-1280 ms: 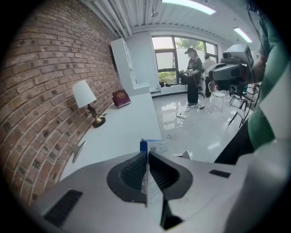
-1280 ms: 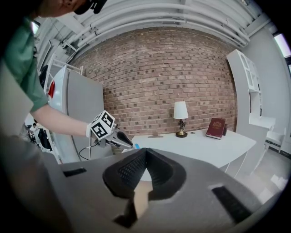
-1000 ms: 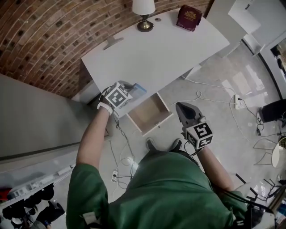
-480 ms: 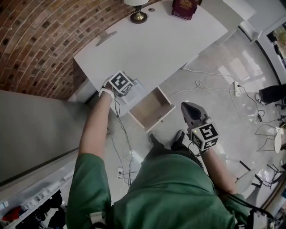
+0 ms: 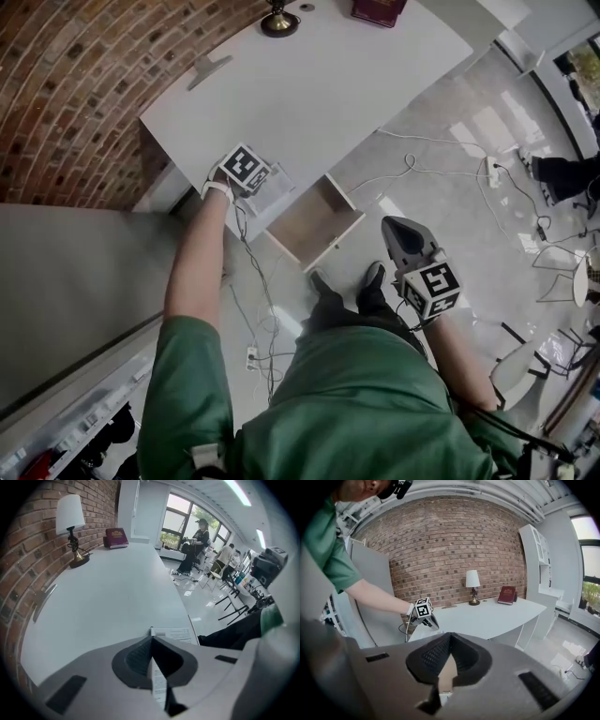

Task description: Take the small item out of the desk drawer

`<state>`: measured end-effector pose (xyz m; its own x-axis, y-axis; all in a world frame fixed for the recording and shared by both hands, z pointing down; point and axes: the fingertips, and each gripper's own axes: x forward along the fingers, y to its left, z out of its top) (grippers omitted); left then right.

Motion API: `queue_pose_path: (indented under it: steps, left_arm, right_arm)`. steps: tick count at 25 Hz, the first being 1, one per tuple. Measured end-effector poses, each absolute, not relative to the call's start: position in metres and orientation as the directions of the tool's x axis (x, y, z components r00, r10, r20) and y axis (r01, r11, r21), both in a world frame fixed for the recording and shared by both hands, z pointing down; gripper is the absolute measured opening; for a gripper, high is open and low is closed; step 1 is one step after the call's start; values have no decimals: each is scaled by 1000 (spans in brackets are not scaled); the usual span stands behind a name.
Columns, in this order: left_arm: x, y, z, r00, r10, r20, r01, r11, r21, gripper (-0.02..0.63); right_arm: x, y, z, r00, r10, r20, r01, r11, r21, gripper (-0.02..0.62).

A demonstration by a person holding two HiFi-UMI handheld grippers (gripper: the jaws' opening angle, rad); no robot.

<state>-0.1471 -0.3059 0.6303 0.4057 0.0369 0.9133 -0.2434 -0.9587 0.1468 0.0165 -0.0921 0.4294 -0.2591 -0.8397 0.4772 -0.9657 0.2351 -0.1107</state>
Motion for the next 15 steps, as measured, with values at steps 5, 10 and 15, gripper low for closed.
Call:
queue_pose_path:
  steps: [5,10,15]
  left_arm:
    - [-150,-311,634,415,2,910,-283,-950,131,8]
    - [-151,-323,611,448,-124,886,-346,-937,43,9]
    - [-148,-336,543,527,-303,794,-452,-891,-40,11]
  right_arm:
    - [15,-89,432,-262,-839,477,-965,237,-112,3]
    - [10,-90,427,-272,-843,465,-962,249,-112,3]
    - [7,-102,413,-303,-856,418,-953,282,-112,3]
